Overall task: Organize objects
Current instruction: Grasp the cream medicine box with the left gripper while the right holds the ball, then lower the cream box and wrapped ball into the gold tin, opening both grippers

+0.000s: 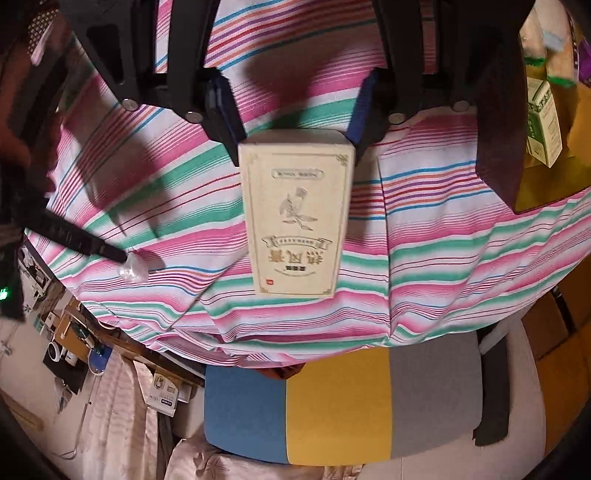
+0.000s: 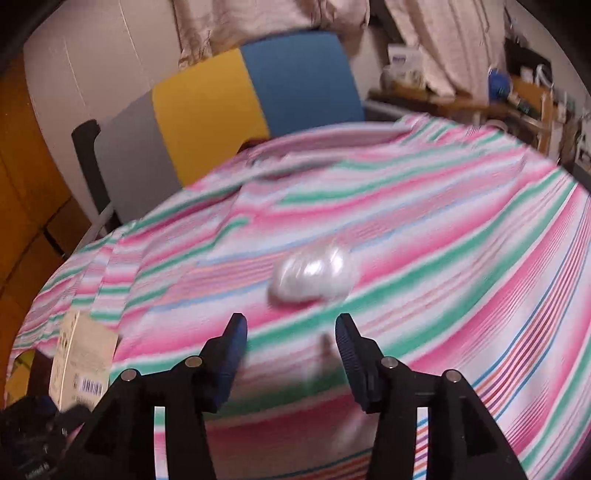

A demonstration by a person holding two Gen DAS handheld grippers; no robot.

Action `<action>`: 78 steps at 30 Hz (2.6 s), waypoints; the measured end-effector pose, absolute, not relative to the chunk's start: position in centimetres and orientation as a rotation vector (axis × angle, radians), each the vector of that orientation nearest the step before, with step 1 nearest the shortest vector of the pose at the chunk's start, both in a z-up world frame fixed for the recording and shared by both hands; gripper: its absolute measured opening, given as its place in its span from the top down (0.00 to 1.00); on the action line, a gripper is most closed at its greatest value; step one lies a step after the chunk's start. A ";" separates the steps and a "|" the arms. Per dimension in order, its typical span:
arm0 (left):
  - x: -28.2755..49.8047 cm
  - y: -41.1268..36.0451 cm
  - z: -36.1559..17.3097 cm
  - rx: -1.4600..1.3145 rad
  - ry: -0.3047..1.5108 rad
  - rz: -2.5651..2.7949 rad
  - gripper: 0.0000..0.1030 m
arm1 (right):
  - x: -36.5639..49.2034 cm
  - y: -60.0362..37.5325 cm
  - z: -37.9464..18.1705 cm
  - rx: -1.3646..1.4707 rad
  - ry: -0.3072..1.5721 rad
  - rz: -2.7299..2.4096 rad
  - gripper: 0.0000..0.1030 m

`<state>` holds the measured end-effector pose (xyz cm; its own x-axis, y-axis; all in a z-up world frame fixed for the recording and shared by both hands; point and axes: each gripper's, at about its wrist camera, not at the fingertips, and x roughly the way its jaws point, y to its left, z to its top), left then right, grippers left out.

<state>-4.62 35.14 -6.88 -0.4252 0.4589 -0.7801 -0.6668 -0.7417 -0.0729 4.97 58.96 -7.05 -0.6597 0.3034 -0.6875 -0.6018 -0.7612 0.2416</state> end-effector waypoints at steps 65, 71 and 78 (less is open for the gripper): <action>-10.5 10.3 -4.2 -1.344 -0.290 2.366 0.50 | 4.1 32.7 0.0 -0.964 0.754 2.959 0.51; -13.9 10.2 -5.9 -1.490 -0.268 2.344 0.50 | 3.2 30.4 0.7 -0.987 0.699 3.011 0.51; -16.8 10.8 -6.3 -1.526 -0.203 2.386 0.50 | 2.3 27.9 0.1 -1.050 0.660 3.038 0.51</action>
